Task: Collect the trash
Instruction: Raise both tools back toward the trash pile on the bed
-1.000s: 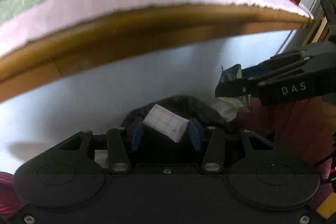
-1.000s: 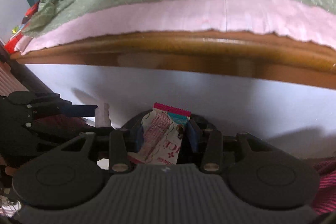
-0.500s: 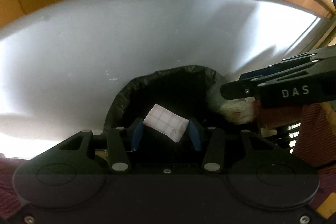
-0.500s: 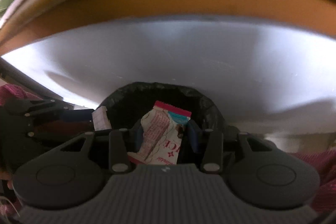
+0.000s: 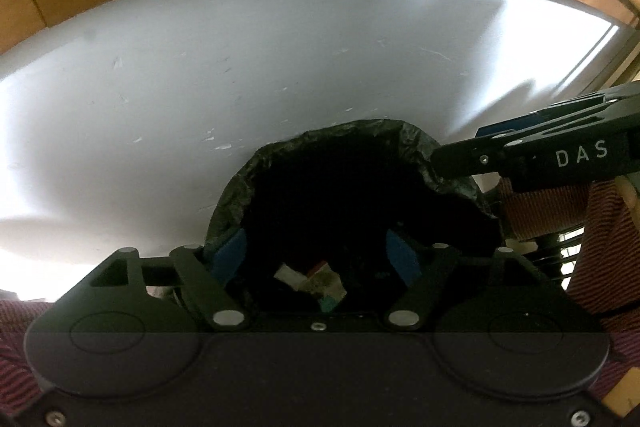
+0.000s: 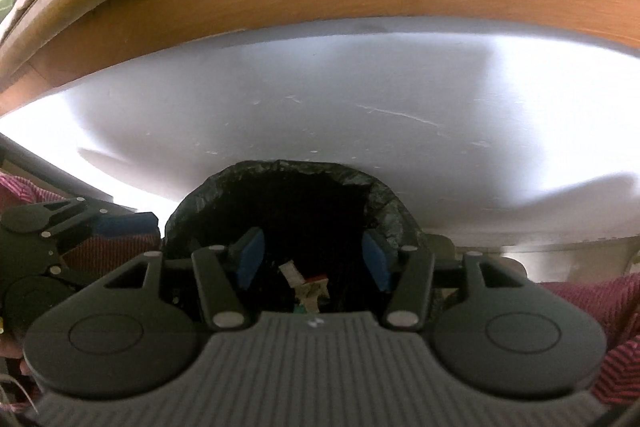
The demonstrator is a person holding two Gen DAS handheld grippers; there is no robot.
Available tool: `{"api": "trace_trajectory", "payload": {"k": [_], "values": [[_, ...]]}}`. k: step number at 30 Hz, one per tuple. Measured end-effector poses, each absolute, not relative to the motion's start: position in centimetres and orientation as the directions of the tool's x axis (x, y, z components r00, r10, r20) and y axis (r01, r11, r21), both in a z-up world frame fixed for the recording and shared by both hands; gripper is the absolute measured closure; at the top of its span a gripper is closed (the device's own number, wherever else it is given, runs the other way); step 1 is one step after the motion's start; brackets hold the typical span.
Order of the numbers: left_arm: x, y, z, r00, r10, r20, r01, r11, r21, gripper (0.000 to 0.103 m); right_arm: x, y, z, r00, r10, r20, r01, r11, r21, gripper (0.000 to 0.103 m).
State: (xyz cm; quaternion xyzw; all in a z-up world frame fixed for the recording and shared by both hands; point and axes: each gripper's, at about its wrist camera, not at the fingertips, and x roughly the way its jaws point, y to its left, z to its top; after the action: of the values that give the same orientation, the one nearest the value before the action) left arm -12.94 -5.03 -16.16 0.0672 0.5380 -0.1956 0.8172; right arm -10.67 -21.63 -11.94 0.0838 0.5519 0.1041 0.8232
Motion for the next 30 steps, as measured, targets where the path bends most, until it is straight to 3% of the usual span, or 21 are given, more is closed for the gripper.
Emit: {"api": "trace_trajectory", "payload": {"k": [16,20,24,30], "values": [[-14.3,-4.5,-11.5,0.419,-0.269,-0.868,0.407,0.909,-0.085,0.025,-12.5,-21.5,-8.1,0.429,0.307,-0.85,-0.207,0.949,0.238,0.03],[-15.3,-3.8,-7.7,0.479,-0.32,-0.818,0.441,0.893,-0.091,0.022,-13.8,-21.8,-4.6,0.468,0.403,-0.787,-0.3,0.91,0.287,0.024],[-15.2,-2.8,-3.4,0.51,-0.424,-0.748,0.483,0.861,-0.159,0.019,-14.5,-22.3,0.1,0.557,0.496,-0.666,-0.409,0.862,0.301,0.014],[-14.0,-2.4,1.4,0.65,-0.43,-0.627,0.495,0.865,-0.081,0.015,-11.8,-23.0,4.2,0.699,0.419,-0.58,-0.373,0.905,0.204,0.014]]}}
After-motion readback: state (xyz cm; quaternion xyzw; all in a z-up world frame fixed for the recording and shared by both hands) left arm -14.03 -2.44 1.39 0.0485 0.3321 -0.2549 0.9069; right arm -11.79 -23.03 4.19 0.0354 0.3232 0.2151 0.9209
